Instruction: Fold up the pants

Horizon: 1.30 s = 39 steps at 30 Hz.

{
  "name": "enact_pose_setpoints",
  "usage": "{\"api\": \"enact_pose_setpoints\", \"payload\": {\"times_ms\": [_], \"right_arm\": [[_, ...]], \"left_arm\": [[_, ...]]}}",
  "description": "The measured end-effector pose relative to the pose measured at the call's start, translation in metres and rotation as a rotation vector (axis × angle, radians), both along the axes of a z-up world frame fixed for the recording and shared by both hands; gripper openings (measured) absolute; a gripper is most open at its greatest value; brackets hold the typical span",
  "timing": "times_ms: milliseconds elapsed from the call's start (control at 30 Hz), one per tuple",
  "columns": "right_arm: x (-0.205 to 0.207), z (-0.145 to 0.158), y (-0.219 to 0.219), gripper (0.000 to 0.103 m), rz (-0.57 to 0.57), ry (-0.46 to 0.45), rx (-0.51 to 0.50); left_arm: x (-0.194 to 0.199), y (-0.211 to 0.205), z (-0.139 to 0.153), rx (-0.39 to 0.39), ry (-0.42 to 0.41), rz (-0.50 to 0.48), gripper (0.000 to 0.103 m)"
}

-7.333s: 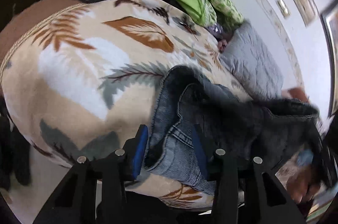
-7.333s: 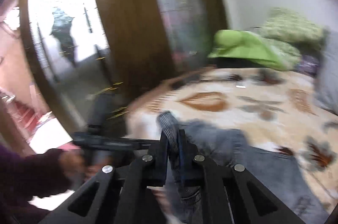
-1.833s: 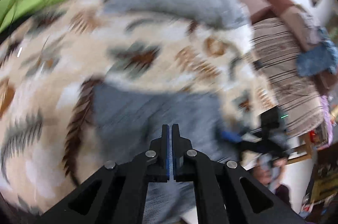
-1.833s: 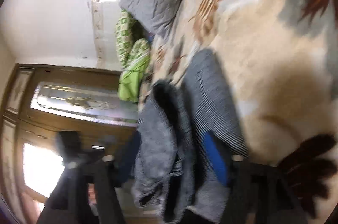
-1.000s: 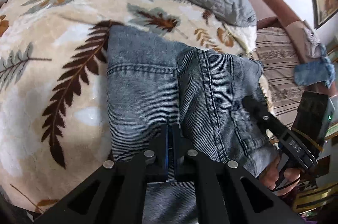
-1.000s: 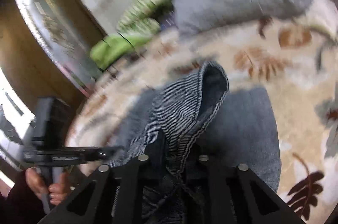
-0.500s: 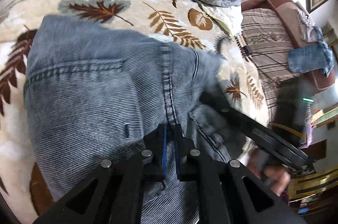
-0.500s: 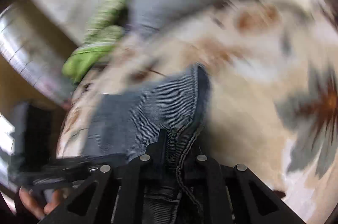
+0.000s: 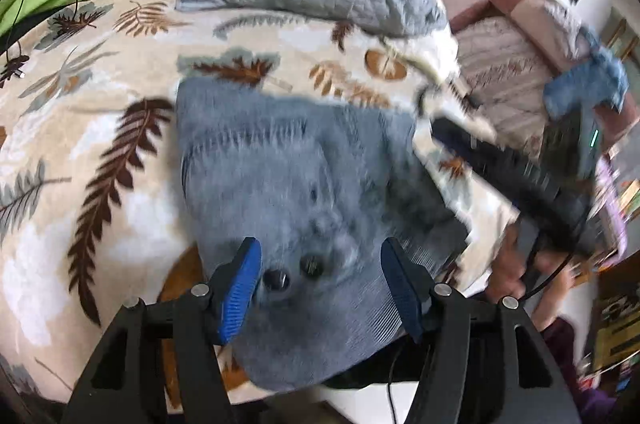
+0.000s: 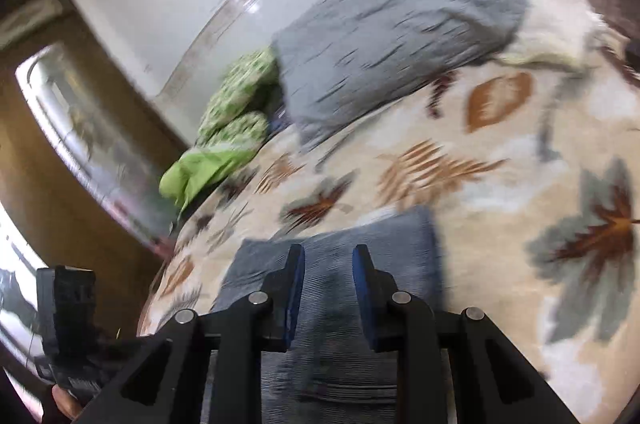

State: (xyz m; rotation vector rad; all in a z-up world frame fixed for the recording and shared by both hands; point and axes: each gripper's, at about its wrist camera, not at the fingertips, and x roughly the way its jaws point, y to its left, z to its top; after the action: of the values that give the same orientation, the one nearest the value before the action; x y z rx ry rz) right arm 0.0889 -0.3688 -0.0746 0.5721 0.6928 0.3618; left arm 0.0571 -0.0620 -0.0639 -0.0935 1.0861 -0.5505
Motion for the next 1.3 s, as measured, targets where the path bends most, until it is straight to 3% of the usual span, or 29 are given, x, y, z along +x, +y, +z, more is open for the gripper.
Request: {"api": "enact_pose_setpoints", "payload": {"times_ms": [133,200,233,267,533,667,733,767,800,867,933,1033,1133,1300], "right_arm": [[0.011,-0.001,0.03,0.028,0.037,0.039,-0.031],[0.03,-0.022,0.045,0.026,0.052,0.156,-0.058],[0.043,-0.047,0.049,0.027,0.049,0.271,-0.072],[0.048,-0.063,0.05,0.027,0.047,0.33,-0.054],[0.007,-0.029,0.035,0.026,0.079,0.185,0.009],[-0.028,-0.017,0.03,0.026,0.1,0.136,-0.066],[-0.034,-0.03,0.042,0.027,0.152,0.205,-0.18],[-0.036,-0.042,0.049,0.028,0.173,0.247,-0.232],[-0.04,-0.047,0.052,0.027,0.173,0.228,-0.253],[-0.047,-0.041,0.057,0.027,0.191,0.189,-0.299],[-0.049,-0.038,0.052,0.027,0.197,0.188,-0.282],[-0.042,-0.031,0.038,0.027,0.166,0.216,-0.192],[-0.029,-0.009,0.027,0.027,0.111,0.154,-0.181],[0.013,0.001,0.021,0.027,0.072,0.14,-0.154]], "left_arm": [[-0.008,-0.007,-0.015,0.084,-0.017,-0.007,0.063],[-0.006,-0.011,-0.028,0.126,-0.008,-0.024,0.064],[-0.005,-0.011,-0.035,0.127,0.002,-0.022,0.065],[-0.003,-0.009,-0.038,0.109,0.013,-0.008,0.065],[-0.021,0.018,-0.019,0.014,0.042,0.021,0.065],[-0.041,0.024,-0.02,-0.001,0.019,-0.019,0.067],[-0.044,0.022,-0.031,0.031,0.007,-0.036,0.075],[-0.044,0.021,-0.038,0.048,0.018,-0.03,0.079],[-0.042,0.022,-0.045,0.06,0.047,-0.021,0.086],[-0.036,0.025,-0.058,0.024,0.132,-0.008,0.086],[-0.033,0.033,-0.054,-0.03,0.147,0.009,0.086],[-0.034,0.039,-0.029,-0.032,0.068,0.003,0.085],[-0.02,0.045,0.003,-0.086,-0.001,-0.005,0.085],[0.033,0.047,0.028,-0.038,-0.084,0.091,0.085]]}}
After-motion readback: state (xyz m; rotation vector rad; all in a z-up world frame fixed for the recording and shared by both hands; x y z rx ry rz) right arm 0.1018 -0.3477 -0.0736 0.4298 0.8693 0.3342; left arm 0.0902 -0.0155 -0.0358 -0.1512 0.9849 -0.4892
